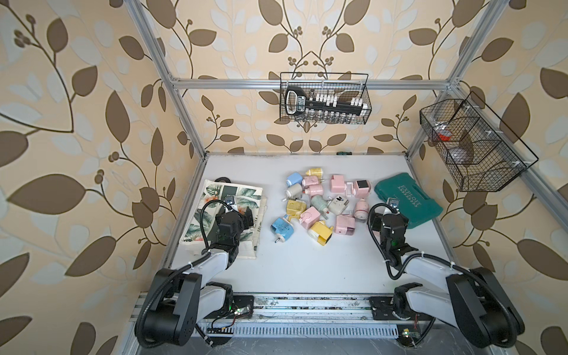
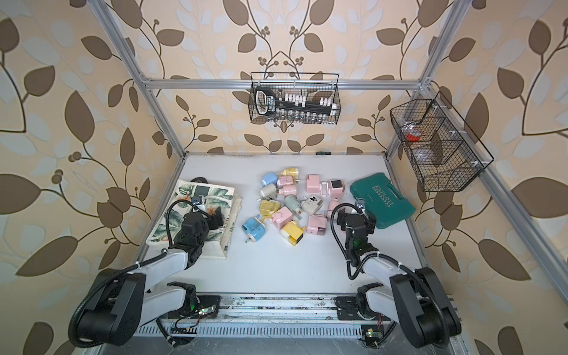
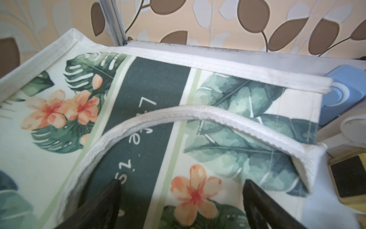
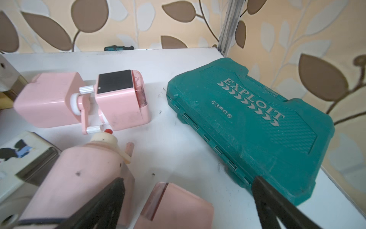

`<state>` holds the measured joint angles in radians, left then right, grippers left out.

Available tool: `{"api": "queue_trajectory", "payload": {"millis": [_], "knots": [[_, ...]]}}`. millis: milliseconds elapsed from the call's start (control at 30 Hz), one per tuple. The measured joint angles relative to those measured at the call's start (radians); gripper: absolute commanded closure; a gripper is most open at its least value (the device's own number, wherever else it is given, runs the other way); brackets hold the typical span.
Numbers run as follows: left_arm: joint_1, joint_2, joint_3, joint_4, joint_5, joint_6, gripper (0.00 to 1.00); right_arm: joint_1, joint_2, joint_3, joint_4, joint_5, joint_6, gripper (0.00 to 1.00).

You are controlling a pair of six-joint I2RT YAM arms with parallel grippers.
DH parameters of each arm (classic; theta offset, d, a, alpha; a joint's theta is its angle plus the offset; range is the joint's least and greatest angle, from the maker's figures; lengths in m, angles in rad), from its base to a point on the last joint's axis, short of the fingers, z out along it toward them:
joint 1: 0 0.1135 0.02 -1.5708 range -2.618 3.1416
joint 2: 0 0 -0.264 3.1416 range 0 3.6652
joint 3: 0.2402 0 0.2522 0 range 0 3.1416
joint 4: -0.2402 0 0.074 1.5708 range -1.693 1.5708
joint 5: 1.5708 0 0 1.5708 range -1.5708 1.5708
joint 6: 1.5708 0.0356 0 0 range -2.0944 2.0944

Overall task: Take out the pencil sharpeners from the tote bags
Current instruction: Reset both arms

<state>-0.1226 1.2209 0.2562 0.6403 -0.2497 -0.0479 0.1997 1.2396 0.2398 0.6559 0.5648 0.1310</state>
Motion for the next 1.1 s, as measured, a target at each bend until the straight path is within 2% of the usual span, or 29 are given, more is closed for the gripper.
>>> {"api": "queue_trajectory", "payload": {"millis": [167,233,400,500,567,800,1100], "knots": [[0.000,0.105,0.009,0.085,0.015,0.044,0.05,-0.076,0.123,-0.018,0.266,-0.041,-0.024,0.01],[0.000,0.145,0.029,0.102,0.029,0.054,0.05,-0.109,0.154,-0.031,0.312,-0.072,-0.024,0.01],[0.000,0.191,0.045,0.157,0.051,0.070,0.05,-0.118,0.227,-0.038,0.458,-0.173,-0.047,0.01],[0.000,0.233,0.031,0.227,0.079,0.084,0.05,-0.129,0.255,-0.032,0.437,-0.223,-0.050,0.01],[0.008,0.253,0.039,0.219,0.090,0.092,0.01,-0.141,0.262,-0.016,0.429,-0.241,-0.050,0.01],[0.069,0.264,0.114,0.146,0.165,0.081,0.01,-0.163,0.262,0.018,0.393,-0.290,-0.046,0.00],[0.072,0.264,0.116,0.126,0.187,0.076,0.01,-0.163,0.261,0.018,0.386,-0.307,-0.046,0.00]]}}
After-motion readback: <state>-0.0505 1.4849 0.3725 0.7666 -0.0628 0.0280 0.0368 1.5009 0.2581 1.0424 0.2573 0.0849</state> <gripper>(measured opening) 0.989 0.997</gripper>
